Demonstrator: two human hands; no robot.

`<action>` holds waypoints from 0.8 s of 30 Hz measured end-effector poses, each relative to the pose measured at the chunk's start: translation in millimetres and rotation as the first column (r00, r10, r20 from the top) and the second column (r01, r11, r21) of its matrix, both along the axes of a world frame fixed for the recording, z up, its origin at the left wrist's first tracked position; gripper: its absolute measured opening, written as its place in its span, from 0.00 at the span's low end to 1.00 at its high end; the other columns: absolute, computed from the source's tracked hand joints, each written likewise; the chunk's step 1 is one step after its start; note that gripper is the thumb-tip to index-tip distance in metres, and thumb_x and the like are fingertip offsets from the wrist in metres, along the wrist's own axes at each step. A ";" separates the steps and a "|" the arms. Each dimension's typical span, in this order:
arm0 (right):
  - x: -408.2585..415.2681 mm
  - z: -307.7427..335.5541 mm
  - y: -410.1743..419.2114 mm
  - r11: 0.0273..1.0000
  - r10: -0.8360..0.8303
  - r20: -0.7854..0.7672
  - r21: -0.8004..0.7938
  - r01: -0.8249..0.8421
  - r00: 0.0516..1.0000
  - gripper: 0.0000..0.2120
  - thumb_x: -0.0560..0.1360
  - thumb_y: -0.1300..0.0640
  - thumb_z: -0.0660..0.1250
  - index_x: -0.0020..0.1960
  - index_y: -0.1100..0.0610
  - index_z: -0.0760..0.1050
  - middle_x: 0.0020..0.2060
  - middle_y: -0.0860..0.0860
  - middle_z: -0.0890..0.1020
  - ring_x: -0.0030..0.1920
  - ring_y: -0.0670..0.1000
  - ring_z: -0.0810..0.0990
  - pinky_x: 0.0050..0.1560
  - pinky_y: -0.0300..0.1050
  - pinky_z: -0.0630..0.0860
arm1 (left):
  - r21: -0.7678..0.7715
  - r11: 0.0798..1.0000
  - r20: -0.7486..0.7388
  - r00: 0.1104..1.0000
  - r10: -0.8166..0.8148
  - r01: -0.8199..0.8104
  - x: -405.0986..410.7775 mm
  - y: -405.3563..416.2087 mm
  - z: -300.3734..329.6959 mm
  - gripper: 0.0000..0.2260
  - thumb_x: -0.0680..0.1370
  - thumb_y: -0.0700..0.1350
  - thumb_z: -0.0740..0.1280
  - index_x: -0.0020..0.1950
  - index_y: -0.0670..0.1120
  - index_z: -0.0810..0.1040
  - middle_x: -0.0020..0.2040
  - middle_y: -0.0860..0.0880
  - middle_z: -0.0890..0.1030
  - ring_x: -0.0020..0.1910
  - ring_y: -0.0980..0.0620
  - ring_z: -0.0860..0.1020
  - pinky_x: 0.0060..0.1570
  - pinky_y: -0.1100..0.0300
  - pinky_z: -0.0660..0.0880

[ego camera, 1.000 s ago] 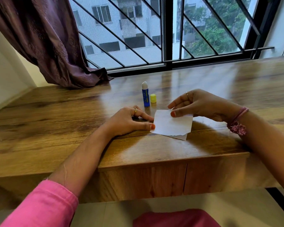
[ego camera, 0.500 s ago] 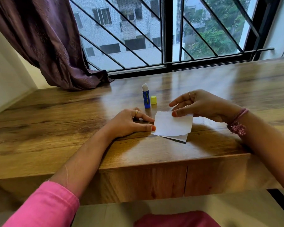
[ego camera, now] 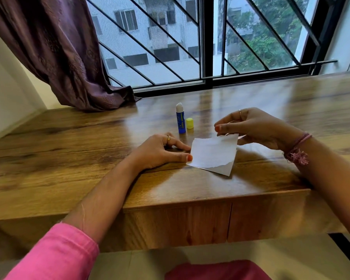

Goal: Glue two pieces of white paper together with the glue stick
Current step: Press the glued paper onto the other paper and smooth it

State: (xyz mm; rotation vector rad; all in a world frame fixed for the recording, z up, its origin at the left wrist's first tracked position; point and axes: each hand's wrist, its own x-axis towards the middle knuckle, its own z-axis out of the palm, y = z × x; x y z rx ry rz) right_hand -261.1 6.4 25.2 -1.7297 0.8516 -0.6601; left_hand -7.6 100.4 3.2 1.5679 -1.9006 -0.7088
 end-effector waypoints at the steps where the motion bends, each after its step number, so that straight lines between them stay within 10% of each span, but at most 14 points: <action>1: -0.5 0.6 1.1 0.999 -0.006 -0.025 -0.034 0.005 1.000 0.18 0.61 0.48 0.76 0.48 0.55 0.83 0.43 0.52 0.86 0.40 0.44 0.82 0.28 0.33 0.74 | -0.002 1.000 0.000 1.000 -0.003 0.003 0.1 0.0 -0.1 0.12 0.64 0.60 0.75 0.46 0.63 0.83 0.48 0.62 0.78 0.49 0.67 0.74 0.42 0.79 0.67; 24: -0.1 -1.6 6.1 0.962 0.031 -0.213 -0.259 -0.087 0.976 0.06 0.65 0.54 0.77 0.42 0.53 0.85 0.33 0.49 0.85 0.32 0.44 0.75 0.29 0.31 0.69 | 0.002 1.000 0.013 1.000 -0.015 0.015 -0.1 1.6 0.5 0.13 0.64 0.61 0.74 0.48 0.65 0.82 0.46 0.65 0.77 0.49 0.68 0.74 0.45 0.71 0.65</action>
